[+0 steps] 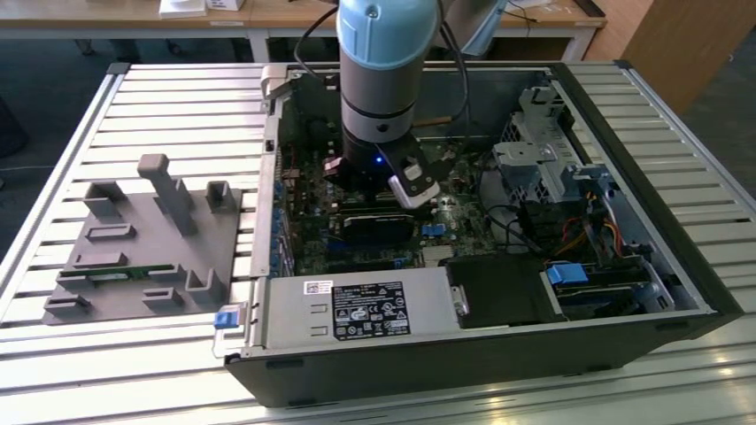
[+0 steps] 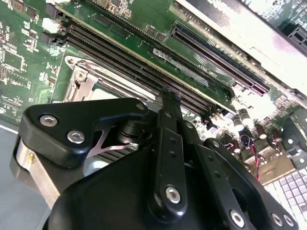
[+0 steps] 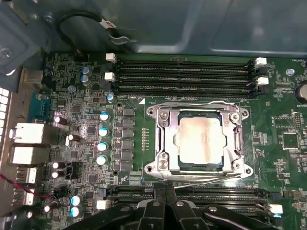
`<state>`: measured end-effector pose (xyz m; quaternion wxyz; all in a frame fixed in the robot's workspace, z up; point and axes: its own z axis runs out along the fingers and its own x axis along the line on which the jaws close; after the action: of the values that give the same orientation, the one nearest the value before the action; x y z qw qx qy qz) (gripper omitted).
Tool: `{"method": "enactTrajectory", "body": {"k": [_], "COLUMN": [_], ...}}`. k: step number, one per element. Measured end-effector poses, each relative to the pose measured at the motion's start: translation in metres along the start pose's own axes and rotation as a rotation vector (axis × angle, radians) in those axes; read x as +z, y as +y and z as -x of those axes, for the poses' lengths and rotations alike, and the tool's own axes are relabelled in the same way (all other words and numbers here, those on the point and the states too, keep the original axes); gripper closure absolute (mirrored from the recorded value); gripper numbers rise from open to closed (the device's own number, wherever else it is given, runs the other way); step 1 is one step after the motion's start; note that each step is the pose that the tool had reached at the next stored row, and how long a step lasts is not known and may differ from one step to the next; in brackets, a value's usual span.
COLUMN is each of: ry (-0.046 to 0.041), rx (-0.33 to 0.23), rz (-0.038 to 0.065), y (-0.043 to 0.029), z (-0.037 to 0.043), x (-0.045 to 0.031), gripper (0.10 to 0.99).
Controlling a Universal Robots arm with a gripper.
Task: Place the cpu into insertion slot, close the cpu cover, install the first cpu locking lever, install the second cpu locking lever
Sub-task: 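Install the second cpu locking lever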
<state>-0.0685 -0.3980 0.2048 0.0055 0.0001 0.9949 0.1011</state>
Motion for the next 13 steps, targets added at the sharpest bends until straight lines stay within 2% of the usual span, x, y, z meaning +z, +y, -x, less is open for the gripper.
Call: {"method": "enactTrajectory", "body": {"k": [2,5,7,13], "ry": [0.0001,0.0001,0.0001,0.0001], "rx": [0.0,0.0,0.0,0.0], "rz": [0.004,0.019,0.024,0.052], "y": [-0.0005,-0.0019,-0.0024,-0.0046], "z": [-0.0001,-0.0005,-0.0007,-0.002], "x": [0.0021,0.0033,0.0042,0.0064], "gripper": [0.98,0.98,0.98,0.98]}}
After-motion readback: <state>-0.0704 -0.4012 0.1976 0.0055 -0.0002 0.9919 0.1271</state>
